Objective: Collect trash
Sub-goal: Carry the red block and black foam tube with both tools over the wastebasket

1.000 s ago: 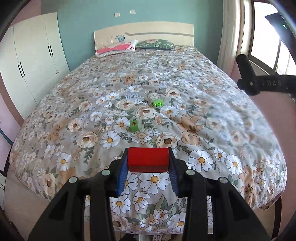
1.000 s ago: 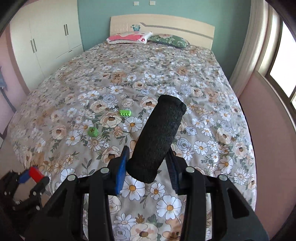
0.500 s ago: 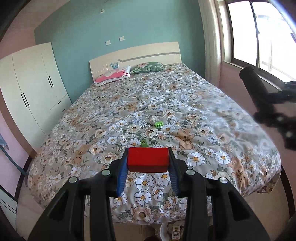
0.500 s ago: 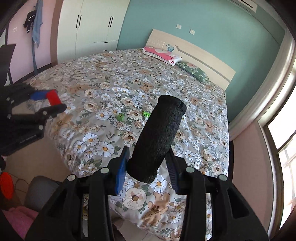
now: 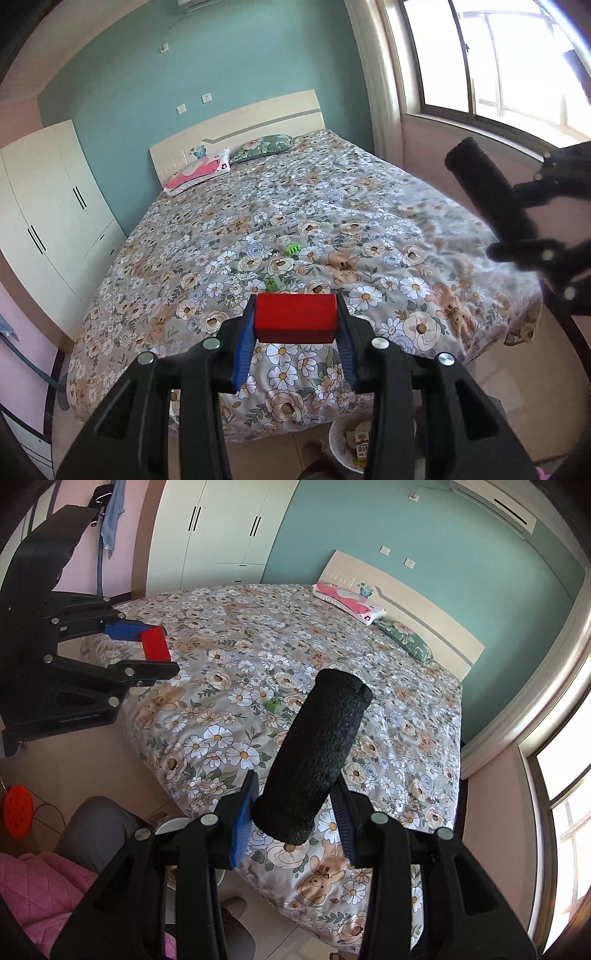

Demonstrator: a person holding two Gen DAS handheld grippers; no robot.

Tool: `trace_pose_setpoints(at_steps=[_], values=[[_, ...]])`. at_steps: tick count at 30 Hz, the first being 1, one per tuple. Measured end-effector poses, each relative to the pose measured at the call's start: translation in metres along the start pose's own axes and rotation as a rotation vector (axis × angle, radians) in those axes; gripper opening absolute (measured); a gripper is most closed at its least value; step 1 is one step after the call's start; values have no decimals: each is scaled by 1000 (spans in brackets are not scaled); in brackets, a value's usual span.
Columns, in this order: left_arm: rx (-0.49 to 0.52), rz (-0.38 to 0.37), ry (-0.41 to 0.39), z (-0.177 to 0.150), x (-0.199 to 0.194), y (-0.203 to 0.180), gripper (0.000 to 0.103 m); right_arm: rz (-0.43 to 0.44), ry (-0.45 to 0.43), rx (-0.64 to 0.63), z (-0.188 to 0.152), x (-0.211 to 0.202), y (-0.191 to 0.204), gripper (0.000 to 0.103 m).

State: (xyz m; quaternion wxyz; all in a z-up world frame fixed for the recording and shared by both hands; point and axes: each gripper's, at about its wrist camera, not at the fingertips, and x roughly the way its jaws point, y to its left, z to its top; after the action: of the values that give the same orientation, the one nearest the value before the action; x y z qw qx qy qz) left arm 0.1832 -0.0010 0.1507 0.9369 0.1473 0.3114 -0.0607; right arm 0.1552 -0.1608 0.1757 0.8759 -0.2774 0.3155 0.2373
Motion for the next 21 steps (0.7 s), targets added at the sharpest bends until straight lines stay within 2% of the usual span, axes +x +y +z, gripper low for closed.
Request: trace_pose_setpoints(at_steps=[11, 21], values=[[106, -54, 32, -32, -20, -11, 41, 62, 15, -68, -19, -11, 35, 41], [142, -114, 87, -64, -9, -22, 41, 150, 51, -93, -47, 11, 64, 41]])
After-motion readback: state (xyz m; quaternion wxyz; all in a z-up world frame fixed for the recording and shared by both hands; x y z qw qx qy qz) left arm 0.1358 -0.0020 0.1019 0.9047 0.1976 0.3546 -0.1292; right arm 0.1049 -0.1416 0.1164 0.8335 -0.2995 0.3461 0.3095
